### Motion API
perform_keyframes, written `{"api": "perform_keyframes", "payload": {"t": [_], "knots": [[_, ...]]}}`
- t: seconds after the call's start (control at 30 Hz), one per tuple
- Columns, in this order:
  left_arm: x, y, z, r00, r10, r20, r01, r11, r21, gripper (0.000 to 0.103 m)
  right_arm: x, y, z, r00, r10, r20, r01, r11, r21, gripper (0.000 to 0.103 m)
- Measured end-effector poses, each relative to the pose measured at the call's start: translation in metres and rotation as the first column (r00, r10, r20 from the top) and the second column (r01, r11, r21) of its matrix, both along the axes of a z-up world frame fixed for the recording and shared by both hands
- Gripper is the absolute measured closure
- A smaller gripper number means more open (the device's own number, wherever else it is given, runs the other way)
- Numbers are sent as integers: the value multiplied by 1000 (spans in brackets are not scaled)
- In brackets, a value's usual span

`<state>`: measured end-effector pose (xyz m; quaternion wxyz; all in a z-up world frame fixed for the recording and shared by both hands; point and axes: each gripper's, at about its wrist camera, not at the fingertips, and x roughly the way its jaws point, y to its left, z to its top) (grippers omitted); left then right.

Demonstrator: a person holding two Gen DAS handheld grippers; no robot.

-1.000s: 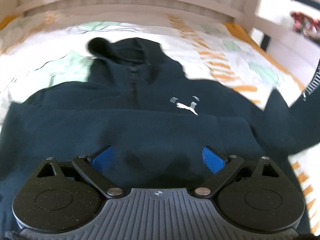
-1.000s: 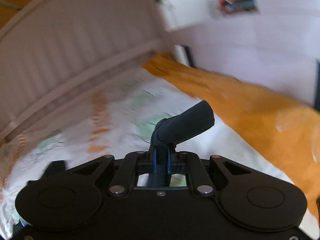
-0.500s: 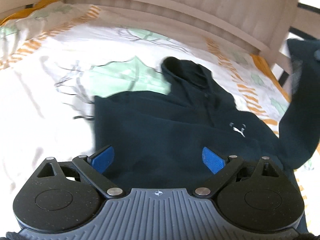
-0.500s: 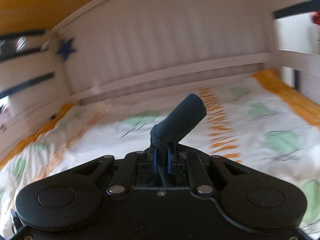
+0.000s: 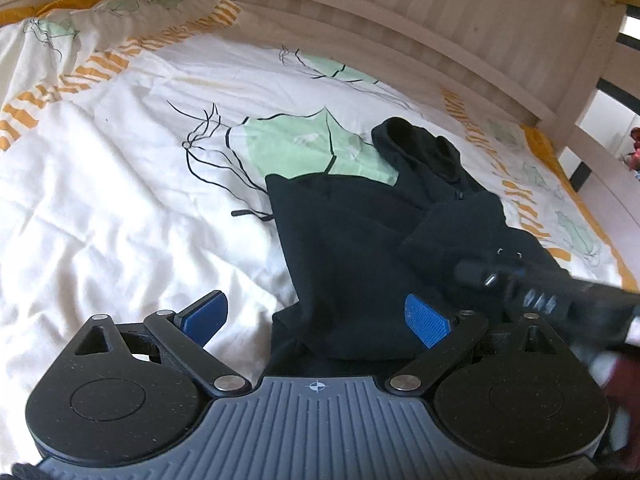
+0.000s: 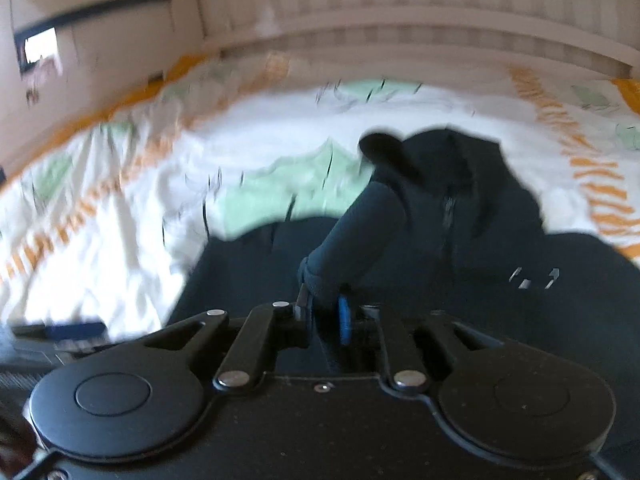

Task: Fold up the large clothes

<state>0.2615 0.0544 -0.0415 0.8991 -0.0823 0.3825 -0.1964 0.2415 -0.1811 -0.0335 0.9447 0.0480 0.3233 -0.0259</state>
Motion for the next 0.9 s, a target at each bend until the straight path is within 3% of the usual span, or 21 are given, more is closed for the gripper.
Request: {"api": "perform_keyframes", "payload": {"t": [0.03,0.1,0.13,0.47,0.67,0.9], "knots": [[1,-1,0,1000,-3,-1,3,1000,-2,7,-1,0,-4,1000,11,-15,-11,1000,2,58],[1,-2,0,1000,-10,1,10,1000,-8,6,-9,-1,-6,999,29,-32,-29,1000,8,38],[2,-5,1,1000,-13,4,13,1000,-11,6,-15,-3,-5,999,38,-32,-37,999,13,36],[-2,-49,14,996,-77,49,78,997,-28,6,-65,-45,9,1000,-17,-4,17,998,53,34],[-5,-103,16,984,-158,83,158,987,13,6,-115,-82,9,993,-117,19,115,991,65,31],[-1,-133,10,983,-152,102,147,988,54,6,-156,-124,0,968,-250,28,248,967,63,29]]}}
